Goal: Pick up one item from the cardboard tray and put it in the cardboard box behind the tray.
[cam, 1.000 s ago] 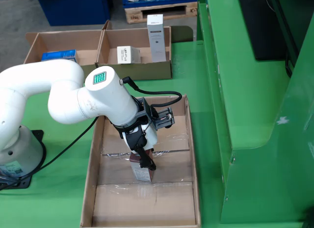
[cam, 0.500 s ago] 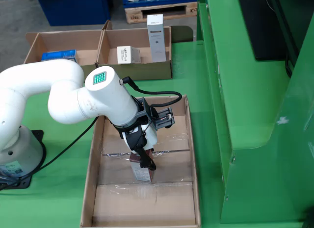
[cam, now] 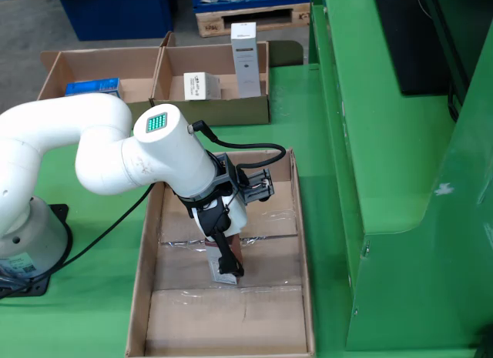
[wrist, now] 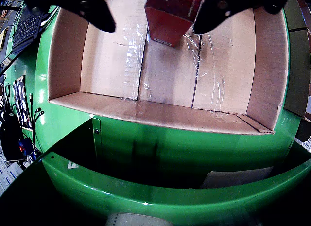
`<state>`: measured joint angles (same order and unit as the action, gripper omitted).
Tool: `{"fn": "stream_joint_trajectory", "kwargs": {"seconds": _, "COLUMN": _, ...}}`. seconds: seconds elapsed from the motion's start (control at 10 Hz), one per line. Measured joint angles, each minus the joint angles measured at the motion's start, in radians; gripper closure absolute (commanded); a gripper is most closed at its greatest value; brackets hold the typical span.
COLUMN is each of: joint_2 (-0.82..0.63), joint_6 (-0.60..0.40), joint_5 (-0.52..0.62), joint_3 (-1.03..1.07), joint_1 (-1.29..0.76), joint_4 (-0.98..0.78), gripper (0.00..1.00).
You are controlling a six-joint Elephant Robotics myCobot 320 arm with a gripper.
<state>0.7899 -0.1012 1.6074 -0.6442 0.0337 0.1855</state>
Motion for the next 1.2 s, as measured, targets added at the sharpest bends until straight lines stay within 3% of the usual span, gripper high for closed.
{"fn": "stream_joint_trajectory", "kwargs": {"seconds": 0.1, "joint_2": 0.000, "joint_6": 0.000, "joint_5": 0.000, "joint_3": 0.000, "joint_1": 0.000, "joint_4": 0.000, "gripper": 0.00}}
{"fn": "stream_joint_trajectory", "kwargs": {"seconds": 1.2, "joint_2": 0.000, "joint_6": 0.000, "joint_5": 0.000, "joint_3": 0.000, "joint_1": 0.000, "joint_4": 0.000, "gripper": 0.00}}
